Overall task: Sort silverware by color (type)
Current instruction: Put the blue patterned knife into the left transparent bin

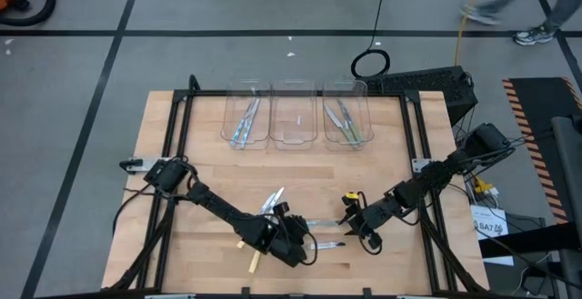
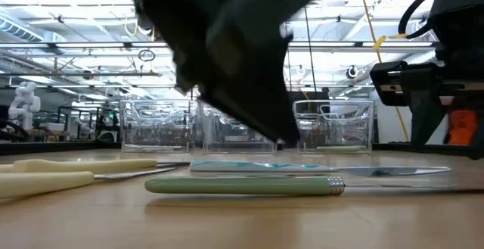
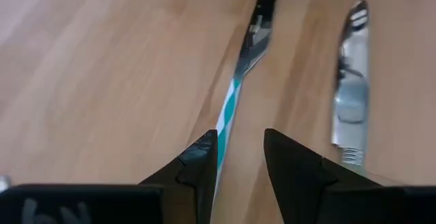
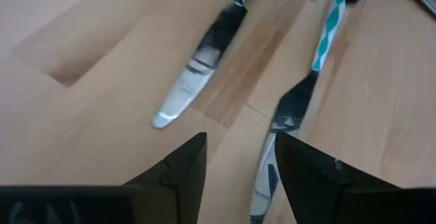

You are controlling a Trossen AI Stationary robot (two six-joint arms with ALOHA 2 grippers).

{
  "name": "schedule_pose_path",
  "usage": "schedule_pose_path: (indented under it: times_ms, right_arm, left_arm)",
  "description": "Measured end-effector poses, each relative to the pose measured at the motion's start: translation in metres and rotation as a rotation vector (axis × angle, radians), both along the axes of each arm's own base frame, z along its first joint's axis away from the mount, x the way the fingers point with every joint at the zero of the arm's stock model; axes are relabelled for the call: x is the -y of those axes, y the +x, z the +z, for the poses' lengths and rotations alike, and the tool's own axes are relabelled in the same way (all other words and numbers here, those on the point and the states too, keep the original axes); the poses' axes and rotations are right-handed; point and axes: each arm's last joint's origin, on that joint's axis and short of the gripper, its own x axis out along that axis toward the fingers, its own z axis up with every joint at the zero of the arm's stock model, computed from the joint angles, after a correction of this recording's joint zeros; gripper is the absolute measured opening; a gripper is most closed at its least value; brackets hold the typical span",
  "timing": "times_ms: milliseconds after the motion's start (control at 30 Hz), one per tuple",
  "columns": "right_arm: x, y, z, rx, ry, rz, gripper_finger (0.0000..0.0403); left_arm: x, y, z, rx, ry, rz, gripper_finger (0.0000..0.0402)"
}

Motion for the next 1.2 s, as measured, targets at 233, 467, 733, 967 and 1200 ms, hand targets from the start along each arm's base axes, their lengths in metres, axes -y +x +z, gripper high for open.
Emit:
schedule_pose_path:
  times_ms: [233,467,733,967,1200]
  right_arm:
    - [0.004,-0.002,-0.003,-0.025,-0.059,-0.053,0.0139]
    - [0.004,-0.003,-0.004,-0.046,-0.041,-0.077,0.0122]
    - [0.005,-0.004,-0.006,-0.061,-0.048,-0.077,0.0121]
    - [0.005,-0.004,-0.006,-0.067,-0.052,-0.076,0.0121]
    - [0.005,-0.005,-0.006,-0.077,-0.045,-0.087,0.0121]
  left_arm:
    - [0.003,-0.001,0.019,-0.079,0.022,0.028,0.0129]
    - [-0.003,-0.010,0.007,-0.239,0.035,0.032,0.0129]
    - [-0.017,-0.003,0.007,-0.310,-0.020,-0.048,0.0129]
    - [-0.033,0.001,0.006,-0.349,-0.008,-0.040,0.0129]
    - [-0.031,0.004,-0.015,-0.426,-0.050,-0.078,0.0129]
